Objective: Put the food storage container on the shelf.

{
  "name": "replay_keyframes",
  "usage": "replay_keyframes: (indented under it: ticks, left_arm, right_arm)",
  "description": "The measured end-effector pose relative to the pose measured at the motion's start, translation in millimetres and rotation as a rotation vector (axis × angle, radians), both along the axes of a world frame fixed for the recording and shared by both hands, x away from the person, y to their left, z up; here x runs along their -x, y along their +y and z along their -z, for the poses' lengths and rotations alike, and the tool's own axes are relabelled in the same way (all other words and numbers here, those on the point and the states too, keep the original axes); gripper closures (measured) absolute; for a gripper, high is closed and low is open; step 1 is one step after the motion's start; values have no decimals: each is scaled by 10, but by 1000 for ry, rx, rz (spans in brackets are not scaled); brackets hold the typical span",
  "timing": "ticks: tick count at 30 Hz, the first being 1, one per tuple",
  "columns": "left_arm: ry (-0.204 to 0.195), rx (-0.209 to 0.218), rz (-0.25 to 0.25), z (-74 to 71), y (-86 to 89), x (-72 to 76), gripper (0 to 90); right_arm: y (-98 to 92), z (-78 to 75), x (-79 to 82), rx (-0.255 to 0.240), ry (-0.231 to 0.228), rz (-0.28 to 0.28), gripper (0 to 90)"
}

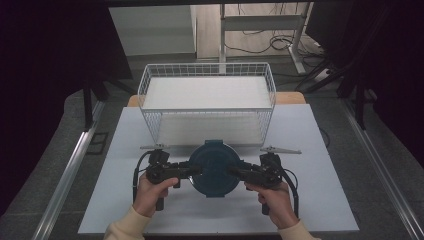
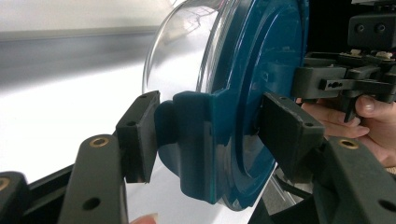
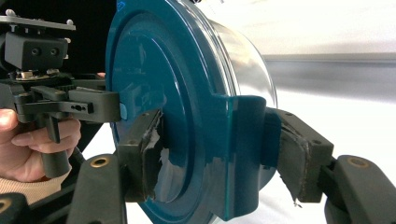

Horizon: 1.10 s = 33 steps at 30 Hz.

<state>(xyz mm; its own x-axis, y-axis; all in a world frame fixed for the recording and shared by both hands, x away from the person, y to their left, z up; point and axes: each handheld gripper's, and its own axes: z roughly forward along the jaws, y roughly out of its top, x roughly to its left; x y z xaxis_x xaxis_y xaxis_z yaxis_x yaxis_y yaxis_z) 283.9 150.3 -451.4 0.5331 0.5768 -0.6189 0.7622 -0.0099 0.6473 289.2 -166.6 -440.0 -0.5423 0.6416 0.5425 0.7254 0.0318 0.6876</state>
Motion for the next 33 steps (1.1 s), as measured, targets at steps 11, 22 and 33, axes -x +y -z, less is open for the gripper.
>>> replay_keyframes:
  ticks: [11,22,33]
  left_arm:
    - [-47,2,-9,-349,42,-218,406]
    - [-72,17,-25,-627,124,-359,406]
    - [-114,11,-26,-1004,157,-496,406]
  right_arm:
    - [40,-336,-233,-3,-39,-6,377]
    - [124,-656,-417,4,-72,-17,378]
    - [155,-1004,-553,4,-109,-26,378]
